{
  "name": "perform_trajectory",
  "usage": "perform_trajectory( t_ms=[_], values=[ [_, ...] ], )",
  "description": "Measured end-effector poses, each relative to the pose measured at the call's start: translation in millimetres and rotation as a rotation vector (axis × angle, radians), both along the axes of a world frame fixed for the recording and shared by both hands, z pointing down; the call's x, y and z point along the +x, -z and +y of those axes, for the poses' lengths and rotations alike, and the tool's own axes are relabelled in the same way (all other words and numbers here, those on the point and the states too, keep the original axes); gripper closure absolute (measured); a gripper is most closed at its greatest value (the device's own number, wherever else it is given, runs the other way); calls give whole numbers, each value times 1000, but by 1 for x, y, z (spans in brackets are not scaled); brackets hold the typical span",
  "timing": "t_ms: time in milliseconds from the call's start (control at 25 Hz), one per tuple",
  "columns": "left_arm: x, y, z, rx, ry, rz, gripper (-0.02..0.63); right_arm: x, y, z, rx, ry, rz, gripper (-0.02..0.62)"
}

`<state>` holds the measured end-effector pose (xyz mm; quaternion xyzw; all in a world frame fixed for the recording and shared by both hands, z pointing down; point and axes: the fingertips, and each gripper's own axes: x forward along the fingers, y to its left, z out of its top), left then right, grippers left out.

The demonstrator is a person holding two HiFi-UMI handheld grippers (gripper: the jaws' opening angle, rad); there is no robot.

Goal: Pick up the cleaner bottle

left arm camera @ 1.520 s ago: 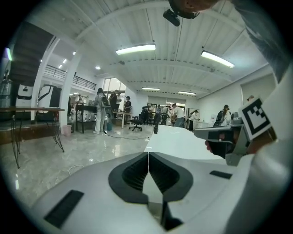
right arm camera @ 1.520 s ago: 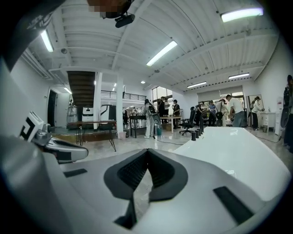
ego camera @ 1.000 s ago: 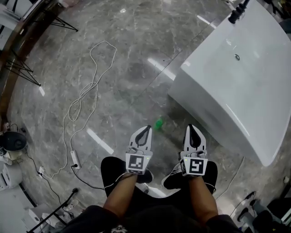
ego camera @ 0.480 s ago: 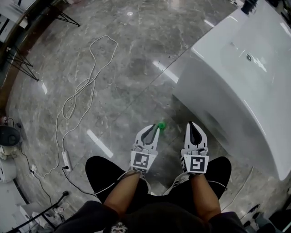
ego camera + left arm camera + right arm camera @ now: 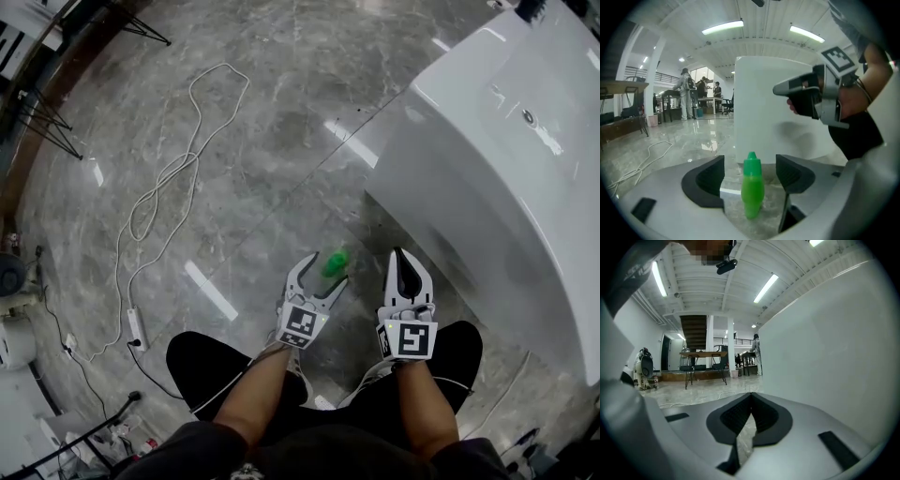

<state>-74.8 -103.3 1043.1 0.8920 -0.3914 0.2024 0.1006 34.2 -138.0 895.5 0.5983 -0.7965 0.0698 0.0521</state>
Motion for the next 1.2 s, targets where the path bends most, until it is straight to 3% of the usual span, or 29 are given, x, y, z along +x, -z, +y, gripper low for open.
perform_trajectory(
  t_ms=[440,920,1080,1200],
  values=[
    [11,-102,-1,-97,-49,-114,267,-14,-4,3,5,25,-21,578],
    [18,-132,-22,-64,-1,-144,284,-14,-16,18,-18,43,-7,578],
    [20,-134,-22,-52,18,-137,385,-9,-16,24,-17,34,0,578],
    [24,-133,-24,-53,35,-122,411,-1,-15,25,-16,19,2,578]
  ],
)
